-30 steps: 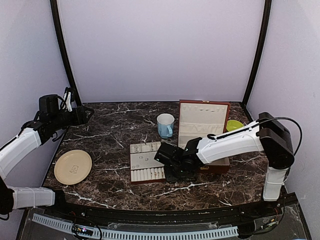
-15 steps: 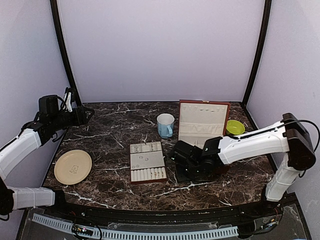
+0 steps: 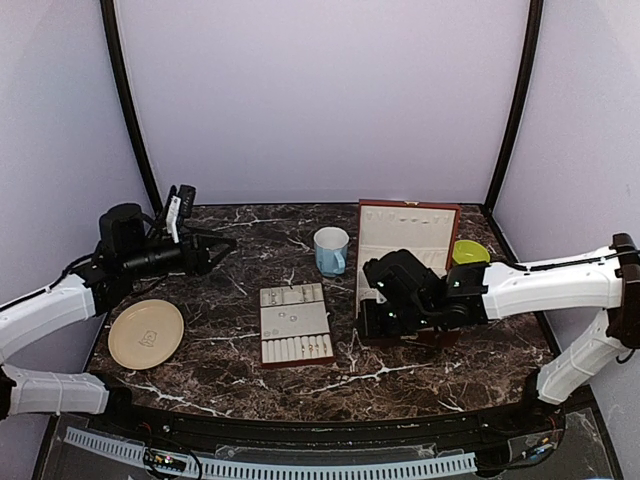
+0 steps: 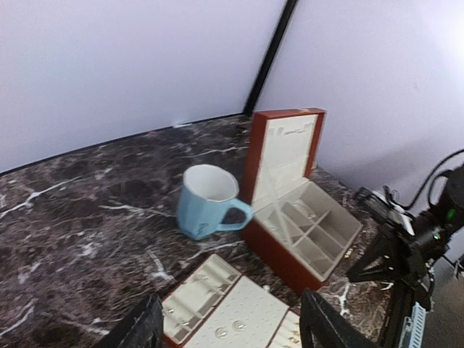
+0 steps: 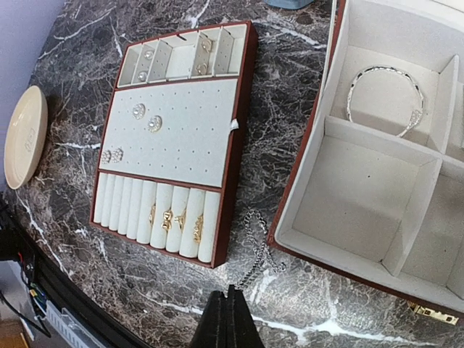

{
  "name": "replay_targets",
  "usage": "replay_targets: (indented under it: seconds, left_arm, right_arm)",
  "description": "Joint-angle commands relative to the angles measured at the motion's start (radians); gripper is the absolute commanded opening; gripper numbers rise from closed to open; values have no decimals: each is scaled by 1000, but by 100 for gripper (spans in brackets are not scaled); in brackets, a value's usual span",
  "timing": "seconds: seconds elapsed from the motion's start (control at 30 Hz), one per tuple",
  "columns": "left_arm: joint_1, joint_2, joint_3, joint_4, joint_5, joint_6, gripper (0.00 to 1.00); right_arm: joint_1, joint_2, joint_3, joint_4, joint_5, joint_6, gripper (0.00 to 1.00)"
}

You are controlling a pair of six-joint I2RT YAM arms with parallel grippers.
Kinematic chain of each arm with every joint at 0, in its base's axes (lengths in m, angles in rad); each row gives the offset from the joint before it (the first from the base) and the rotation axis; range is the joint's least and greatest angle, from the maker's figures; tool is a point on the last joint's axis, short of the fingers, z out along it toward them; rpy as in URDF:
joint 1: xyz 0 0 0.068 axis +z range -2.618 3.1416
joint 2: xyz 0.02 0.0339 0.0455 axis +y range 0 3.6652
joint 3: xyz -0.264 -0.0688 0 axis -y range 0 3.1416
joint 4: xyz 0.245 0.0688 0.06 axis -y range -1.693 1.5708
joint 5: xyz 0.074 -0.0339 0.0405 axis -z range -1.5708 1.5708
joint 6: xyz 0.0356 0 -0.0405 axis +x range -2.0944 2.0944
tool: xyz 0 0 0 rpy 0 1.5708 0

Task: Organize the mixed jewelry
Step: Pick up the necklace from the center of the board.

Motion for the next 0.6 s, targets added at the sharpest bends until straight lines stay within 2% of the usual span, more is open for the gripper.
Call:
replay_targets:
  seconds: [0.0,0.07,0.2,0.4,0.57]
  left_arm:
    - [-133,31,-150,344,77,-34,66]
    - [-216,76,-192,436,39,-9,63]
    - [-351,211,-175,511,-15,40,62]
    - [-465,416,-69,552,-24,99,61]
    - [-509,552,0,595,-79,136,59]
  right_arm:
    - [-53,-72,-51,143,-82,-37,0]
    - [-78,-98,-73,188,-130,-55,0]
    - [-117,-146,-90,230,-216,-96,0]
    - [-148,-199,-79,236,-276,-144,0]
    - [-158,-238,-70,235,-280,-148,0]
